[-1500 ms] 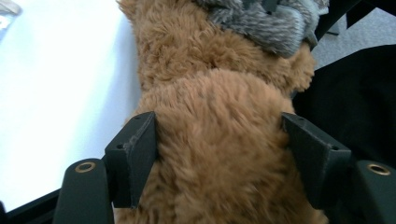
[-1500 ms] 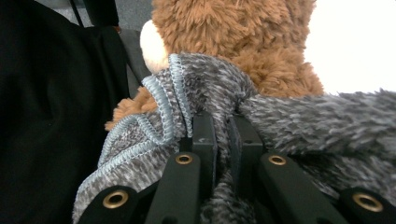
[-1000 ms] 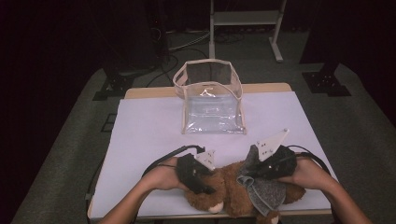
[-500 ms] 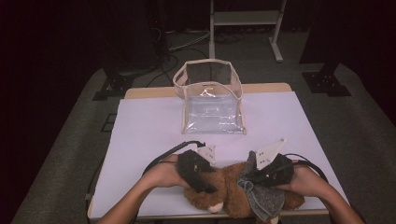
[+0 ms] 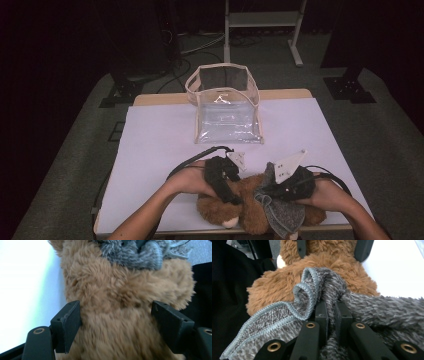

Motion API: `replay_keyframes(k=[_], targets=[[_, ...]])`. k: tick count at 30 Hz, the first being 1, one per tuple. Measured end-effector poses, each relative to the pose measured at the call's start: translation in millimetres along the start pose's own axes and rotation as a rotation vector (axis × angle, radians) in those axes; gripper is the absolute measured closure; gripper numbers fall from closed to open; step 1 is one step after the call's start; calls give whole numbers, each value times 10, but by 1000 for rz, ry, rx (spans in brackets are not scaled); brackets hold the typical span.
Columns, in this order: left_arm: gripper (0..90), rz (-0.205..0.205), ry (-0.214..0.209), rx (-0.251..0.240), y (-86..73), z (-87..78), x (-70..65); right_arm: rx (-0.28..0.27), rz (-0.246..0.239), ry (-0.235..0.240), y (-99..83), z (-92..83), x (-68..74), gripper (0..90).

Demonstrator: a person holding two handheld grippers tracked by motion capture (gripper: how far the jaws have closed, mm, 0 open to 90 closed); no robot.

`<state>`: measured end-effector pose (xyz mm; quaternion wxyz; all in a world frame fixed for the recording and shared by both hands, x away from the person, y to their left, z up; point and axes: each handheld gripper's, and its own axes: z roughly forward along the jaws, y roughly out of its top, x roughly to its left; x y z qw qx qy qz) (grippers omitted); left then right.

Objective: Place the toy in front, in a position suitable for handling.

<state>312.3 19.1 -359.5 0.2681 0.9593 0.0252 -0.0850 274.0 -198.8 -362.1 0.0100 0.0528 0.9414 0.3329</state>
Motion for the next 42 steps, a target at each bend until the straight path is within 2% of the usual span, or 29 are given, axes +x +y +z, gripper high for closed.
replay_keyframes(k=[5,10,17,22,24,26,28,31,35,38,42], targets=[[261,22,11,32,64,119,-7,-3,-2,-2,-6,-4,12,823],[267,28,16,45,75,141,-8,-10,-5,-4,-14,-5,22,823],[263,12,19,67,89,182,12,-9,-6,-10,-8,-4,38,822],[251,-29,2,86,92,217,79,-19,-5,-10,-18,-5,36,822],[354,-13,8,104,112,211,64,-20,-5,-9,-13,-3,35,821],[518,24,49,101,140,183,12,-27,-16,-12,-2,0,28,820],[586,29,68,88,140,139,-14,-34,-13,-18,13,-30,10,819],[626,25,68,65,110,88,14,-69,1,-18,36,-80,-41,819],[640,37,92,44,108,15,50,-78,-2,-28,78,-110,-107,819],[661,35,107,38,123,-49,94,-85,1,-41,125,-153,-184,817],[662,39,140,53,141,-104,106,-87,7,-49,191,-158,-282,817]])
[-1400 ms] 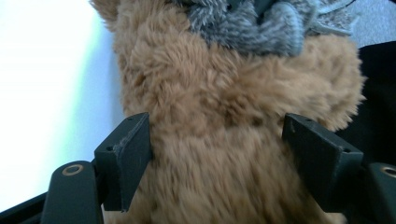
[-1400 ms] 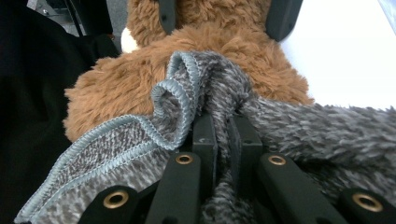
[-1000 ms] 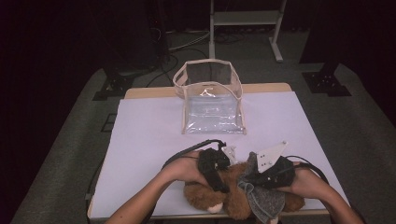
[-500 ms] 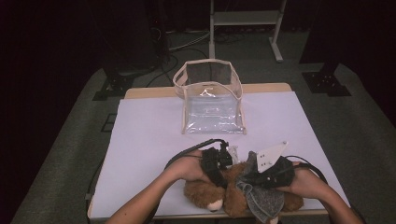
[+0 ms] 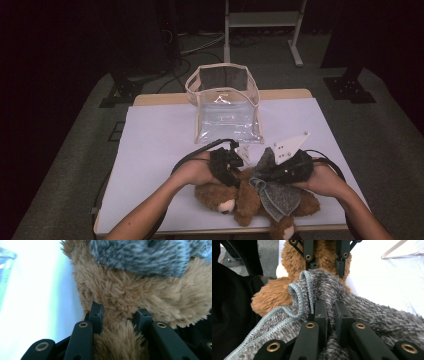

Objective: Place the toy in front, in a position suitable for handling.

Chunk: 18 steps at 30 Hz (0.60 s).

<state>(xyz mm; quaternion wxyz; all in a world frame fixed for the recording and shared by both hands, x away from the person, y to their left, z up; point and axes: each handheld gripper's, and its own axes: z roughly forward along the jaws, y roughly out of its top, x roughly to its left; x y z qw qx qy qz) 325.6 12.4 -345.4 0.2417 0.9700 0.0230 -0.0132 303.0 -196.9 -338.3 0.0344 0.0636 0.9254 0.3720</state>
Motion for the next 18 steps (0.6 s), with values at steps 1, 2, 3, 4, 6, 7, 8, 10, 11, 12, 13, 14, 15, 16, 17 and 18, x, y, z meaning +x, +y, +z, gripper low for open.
replay_keyframes(k=[1,2,3,4,6,7,8,10,11,12,13,14,15,16,17,18], targets=[[662,3,2,2,-7,-1,-5,-3,-1,3,11,8,-14,817],[661,6,1,5,-17,-3,-15,-2,3,7,17,17,-16,817],[654,4,3,-1,-32,0,-24,-4,7,14,17,28,-10,816],[646,6,-6,-6,-48,6,-29,-7,7,19,10,37,-4,816],[622,7,-18,-16,-73,7,-38,-9,13,28,-20,47,13,816],[614,11,-22,-22,-80,3,-43,-10,12,33,-41,53,20,817],[598,10,-29,-28,-88,-2,-50,-9,16,39,-59,61,39,817],[552,-4,-44,-36,-95,-37,-48,5,9,44,-93,88,87,819],[543,1,-53,-39,-99,-68,-47,17,7,41,-105,107,118,819],[529,7,-60,-47,-103,-109,-46,20,1,44,-115,122,142,819],[516,3,-62,-70,-111,-156,-51,17,12,51,-123,129,174,819],[510,-1,-64,-86,-121,-206,-51,13,-4,53,-131,134,187,819],[504,1,-69,-93,-136,-256,-47,13,-2,54,-133,134,210,819],[500,-2,-60,-96,-156,-306,-42,12,-2,58,-138,136,233,819],[500,-4,-59,-102,-182,-347,-31,9,-13,59,-146,139,246,819],[500,-11,-62,-101,-211,-379,-22,7,-8,61,-151,141,271,819]])
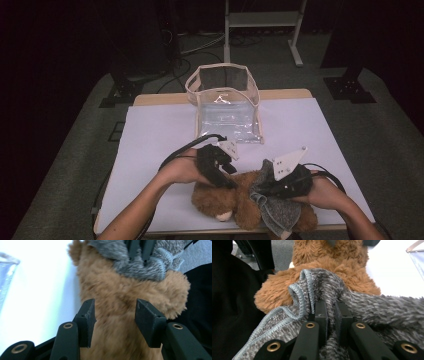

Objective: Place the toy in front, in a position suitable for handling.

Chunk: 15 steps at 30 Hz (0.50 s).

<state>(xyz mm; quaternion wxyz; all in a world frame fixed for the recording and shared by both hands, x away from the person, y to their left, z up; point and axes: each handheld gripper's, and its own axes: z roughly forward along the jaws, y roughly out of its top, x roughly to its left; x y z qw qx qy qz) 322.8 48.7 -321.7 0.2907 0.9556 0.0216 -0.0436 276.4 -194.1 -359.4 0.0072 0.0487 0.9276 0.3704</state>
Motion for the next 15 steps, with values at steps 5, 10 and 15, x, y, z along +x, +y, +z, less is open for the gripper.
replay_keyframes(k=[5,10,15], targets=[[487,-18,-19,25,-158,-7,29,-1,-16,0,-33,9,85,820],[459,-58,-84,36,-281,198,20,0,-26,9,-33,30,129,820],[713,19,-27,54,-299,281,-64,-4,-18,14,-12,12,107,819]])
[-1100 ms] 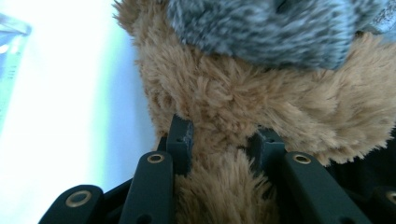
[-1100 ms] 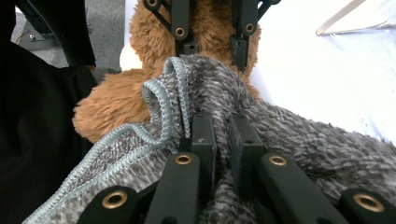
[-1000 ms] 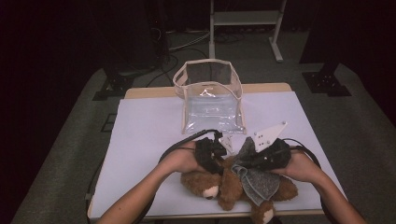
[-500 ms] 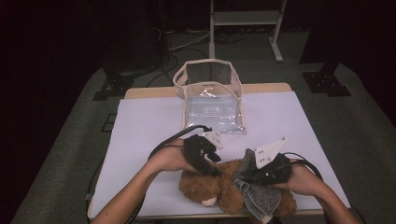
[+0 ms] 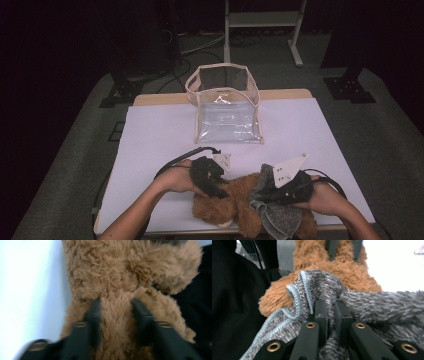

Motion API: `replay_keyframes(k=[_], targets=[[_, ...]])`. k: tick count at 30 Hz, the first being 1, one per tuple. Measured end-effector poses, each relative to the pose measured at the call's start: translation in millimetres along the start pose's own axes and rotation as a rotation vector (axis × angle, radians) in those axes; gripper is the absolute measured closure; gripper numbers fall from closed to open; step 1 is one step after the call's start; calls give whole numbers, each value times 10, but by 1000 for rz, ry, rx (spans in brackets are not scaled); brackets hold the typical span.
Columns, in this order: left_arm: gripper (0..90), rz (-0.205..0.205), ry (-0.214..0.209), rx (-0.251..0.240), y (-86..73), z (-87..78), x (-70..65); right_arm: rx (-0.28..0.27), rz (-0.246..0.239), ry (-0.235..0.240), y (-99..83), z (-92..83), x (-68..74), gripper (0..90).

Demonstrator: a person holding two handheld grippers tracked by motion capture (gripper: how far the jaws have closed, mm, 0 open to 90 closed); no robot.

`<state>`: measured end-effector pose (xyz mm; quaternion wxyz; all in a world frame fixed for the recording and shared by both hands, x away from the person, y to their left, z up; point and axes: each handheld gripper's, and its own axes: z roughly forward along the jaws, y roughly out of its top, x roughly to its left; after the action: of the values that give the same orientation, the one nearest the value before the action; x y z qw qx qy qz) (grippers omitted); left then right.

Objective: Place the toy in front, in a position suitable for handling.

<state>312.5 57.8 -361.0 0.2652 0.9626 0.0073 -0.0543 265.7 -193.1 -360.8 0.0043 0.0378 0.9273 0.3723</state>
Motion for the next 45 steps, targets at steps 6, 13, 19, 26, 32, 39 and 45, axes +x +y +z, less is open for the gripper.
replay_keyframes(k=[6,13,19,26,32,39,45], targets=[[809,-16,49,-16,9,-85,26,-12,7,-25,22,-50,-45,819],[826,-45,57,-42,-47,-160,39,-34,40,-54,-25,-239,-131,818],[820,-48,56,-55,-74,-165,31,1,48,-78,-62,-309,-145,818],[810,-59,47,-71,-96,-158,9,95,86,-98,-243,-396,-98,818],[800,-51,53,-56,-75,-157,-11,38,68,-97,-152,-369,-93,816],[672,-70,35,-101,-3,-219,17,8,74,-61,-193,-254,-106,817],[674,-49,22,-49,84,-100,-2,-8,72,-77,-231,-350,-70,816]])
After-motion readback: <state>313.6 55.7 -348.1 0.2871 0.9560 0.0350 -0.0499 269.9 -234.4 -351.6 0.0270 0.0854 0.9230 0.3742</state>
